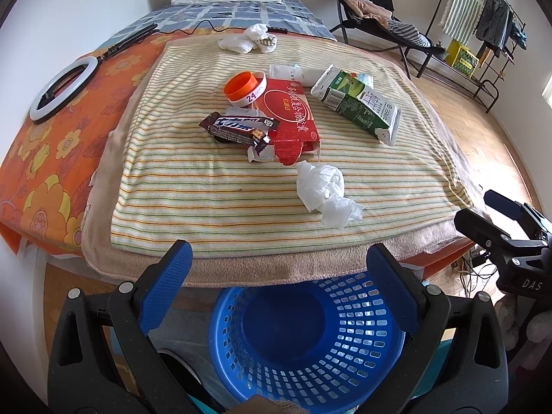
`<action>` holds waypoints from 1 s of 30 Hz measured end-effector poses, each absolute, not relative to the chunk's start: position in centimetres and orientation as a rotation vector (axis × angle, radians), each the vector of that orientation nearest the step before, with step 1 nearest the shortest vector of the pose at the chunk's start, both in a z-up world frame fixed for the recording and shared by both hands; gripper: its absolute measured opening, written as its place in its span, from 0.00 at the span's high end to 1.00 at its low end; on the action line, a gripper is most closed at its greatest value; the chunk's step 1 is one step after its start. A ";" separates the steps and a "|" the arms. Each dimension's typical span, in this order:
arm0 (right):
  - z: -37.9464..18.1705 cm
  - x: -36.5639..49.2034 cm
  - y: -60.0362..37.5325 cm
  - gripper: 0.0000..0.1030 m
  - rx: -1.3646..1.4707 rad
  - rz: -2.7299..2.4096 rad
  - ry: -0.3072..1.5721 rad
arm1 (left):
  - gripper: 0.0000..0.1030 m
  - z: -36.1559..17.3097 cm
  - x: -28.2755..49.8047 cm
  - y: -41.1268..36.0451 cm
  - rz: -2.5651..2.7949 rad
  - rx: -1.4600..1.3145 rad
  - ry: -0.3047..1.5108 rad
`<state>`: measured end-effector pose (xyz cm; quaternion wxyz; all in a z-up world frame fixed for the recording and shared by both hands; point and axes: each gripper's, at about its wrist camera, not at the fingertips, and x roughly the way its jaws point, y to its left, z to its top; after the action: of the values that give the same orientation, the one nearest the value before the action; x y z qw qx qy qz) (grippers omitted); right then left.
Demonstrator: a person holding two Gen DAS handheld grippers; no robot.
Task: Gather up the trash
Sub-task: 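Grasp the crumpled white tissue with the left gripper while the right gripper grasps the milk carton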
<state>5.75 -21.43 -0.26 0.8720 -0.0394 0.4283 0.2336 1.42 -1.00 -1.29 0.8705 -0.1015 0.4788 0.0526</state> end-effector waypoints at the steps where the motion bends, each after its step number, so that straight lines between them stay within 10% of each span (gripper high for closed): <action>1: -0.2 6.0 -21.5 0.01 -0.085 0.495 0.892 | 0.00 -1.4 1.7 -1.1 0.106 -0.211 1.007; 30: -1.6 24.2 -16.1 0.01 -0.250 0.630 0.996 | 0.22 -6.5 10.7 -1.8 0.019 -0.335 1.202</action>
<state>24.25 -16.14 -1.60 0.8240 -0.1174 0.4684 0.2963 10.74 -1.82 -6.47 0.8116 -0.1568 0.5628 0.0089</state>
